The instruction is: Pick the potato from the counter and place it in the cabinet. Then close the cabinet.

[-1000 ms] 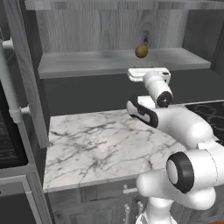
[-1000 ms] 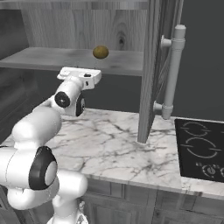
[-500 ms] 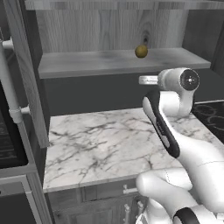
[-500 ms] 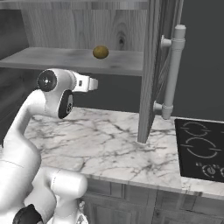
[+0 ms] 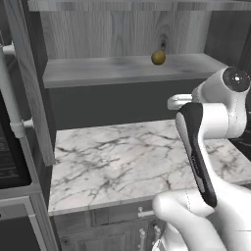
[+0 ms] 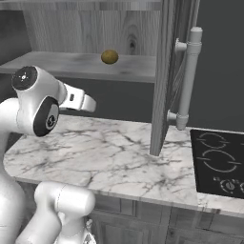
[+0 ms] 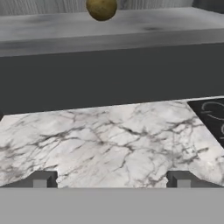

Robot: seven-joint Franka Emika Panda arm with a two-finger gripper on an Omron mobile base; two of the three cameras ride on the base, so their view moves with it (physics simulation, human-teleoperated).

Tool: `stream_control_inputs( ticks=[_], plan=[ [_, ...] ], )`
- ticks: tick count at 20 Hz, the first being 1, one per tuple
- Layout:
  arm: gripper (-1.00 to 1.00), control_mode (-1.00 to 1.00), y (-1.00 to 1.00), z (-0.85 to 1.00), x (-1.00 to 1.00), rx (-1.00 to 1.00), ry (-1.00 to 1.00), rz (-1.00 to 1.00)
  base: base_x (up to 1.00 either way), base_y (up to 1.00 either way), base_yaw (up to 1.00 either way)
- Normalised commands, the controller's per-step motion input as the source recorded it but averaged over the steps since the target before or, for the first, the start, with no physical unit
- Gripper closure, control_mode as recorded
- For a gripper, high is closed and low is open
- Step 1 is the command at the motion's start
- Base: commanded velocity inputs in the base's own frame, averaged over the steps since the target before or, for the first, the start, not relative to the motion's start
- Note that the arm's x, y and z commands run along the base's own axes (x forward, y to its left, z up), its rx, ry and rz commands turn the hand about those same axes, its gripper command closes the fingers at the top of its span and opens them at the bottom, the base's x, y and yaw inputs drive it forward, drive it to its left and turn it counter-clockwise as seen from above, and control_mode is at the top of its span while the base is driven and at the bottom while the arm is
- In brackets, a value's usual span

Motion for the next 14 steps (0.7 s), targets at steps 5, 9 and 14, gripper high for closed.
stream_control_inputs(
  ticks=[5, 9, 14],
  plan=[
    [-1.0, -1.0, 0.02, -0.23, -0.97, 0.0, 0.13, -0.01, 0.0, 0.0, 0.0],
    [-1.0, -1.0, 0.24, 0.0, -1.0, 0.0, 0.32, 0.0, 0.0, 0.0, 0.0],
    [-1.0, -1.0, 0.52, 0.0, -0.98, -0.06, -0.02, 0.0, 0.0, 0.0, 0.0]
  ],
)
